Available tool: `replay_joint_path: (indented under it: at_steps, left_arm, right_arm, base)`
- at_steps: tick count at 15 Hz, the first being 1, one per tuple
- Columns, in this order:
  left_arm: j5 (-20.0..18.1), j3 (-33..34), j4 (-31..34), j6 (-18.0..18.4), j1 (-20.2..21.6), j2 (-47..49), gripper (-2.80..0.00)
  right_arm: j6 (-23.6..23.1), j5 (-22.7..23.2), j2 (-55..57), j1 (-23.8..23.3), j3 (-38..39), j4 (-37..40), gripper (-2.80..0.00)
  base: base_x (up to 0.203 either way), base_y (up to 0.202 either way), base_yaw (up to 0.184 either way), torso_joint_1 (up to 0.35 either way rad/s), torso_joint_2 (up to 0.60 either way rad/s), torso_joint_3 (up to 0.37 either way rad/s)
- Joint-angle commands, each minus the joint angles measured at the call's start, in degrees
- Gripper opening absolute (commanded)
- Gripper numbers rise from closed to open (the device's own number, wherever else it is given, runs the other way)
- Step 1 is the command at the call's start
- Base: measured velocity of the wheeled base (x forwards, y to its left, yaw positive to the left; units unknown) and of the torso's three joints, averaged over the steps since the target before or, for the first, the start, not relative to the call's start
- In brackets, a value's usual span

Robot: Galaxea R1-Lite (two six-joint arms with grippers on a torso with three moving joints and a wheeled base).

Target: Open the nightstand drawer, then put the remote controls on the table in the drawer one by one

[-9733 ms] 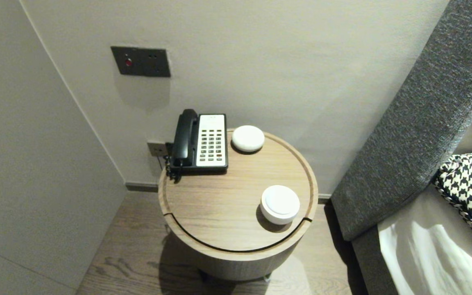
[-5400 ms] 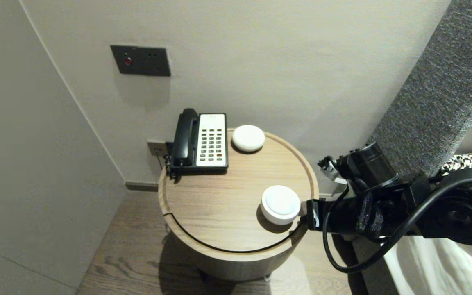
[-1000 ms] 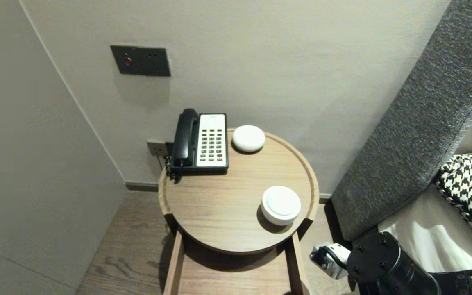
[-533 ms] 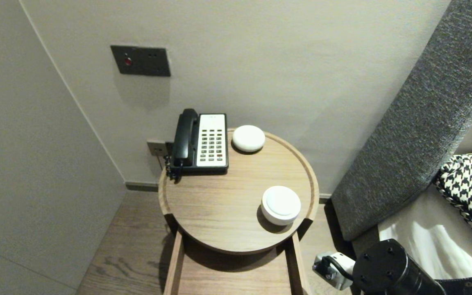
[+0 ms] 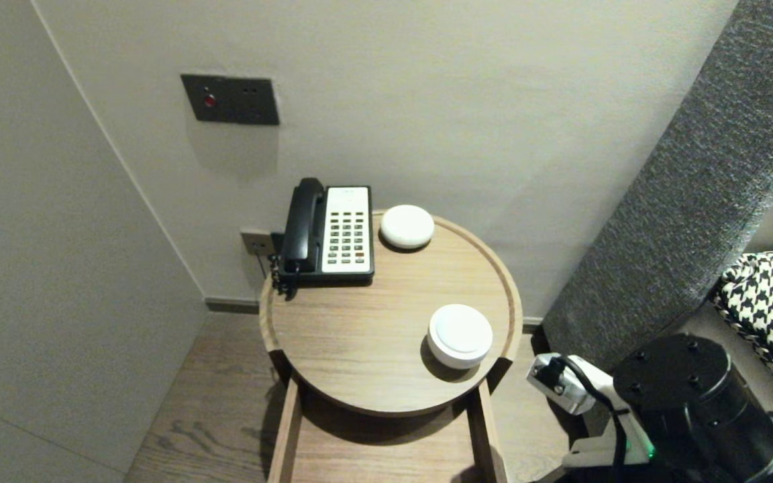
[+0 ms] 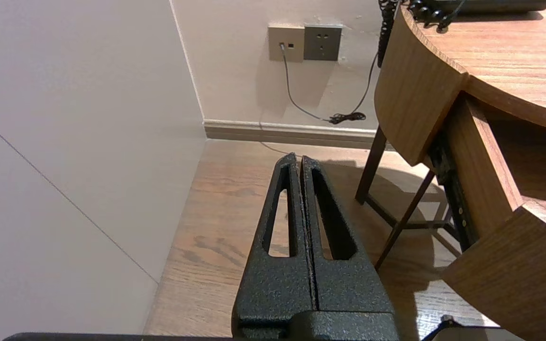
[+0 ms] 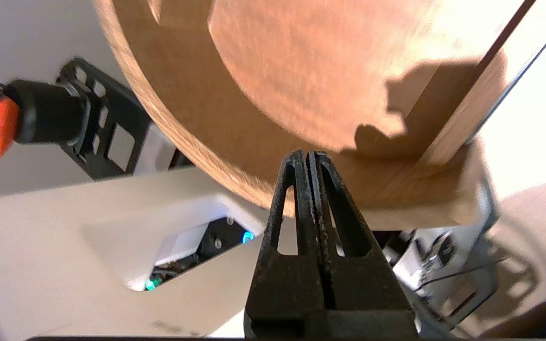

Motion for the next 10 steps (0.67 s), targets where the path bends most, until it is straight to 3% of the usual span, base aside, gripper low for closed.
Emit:
replay_joint_path:
  at_steps: [1,7,10]
  left_arm:
    - [0.0,0.0,0.0,0.0,0.0,0.0,-2.8]
    - [0.0,0.0,0.0,0.0,0.0,0.0,-2.8]
    - [0.0,0.0,-0.1,0.0,0.0,0.0,-2.8]
  right_arm:
    - [-2.2,-0.1,-2.0,-2.7,-5.9,5.3,-2.8]
    - [-11.0,-1.0,6.5,-16.1,-40.1,30.5,-2.8]
    - [-14.1,-4.3,15.3,-19.1,-57.0,42.9,-2.8]
  base:
    - [0.0,0.0,0.0,0.0,0.0,0.0]
    - [0.0,0.0,0.0,0.0,0.0,0.0]
    - [0.0,0.0,0.0,0.0,0.0,0.0]
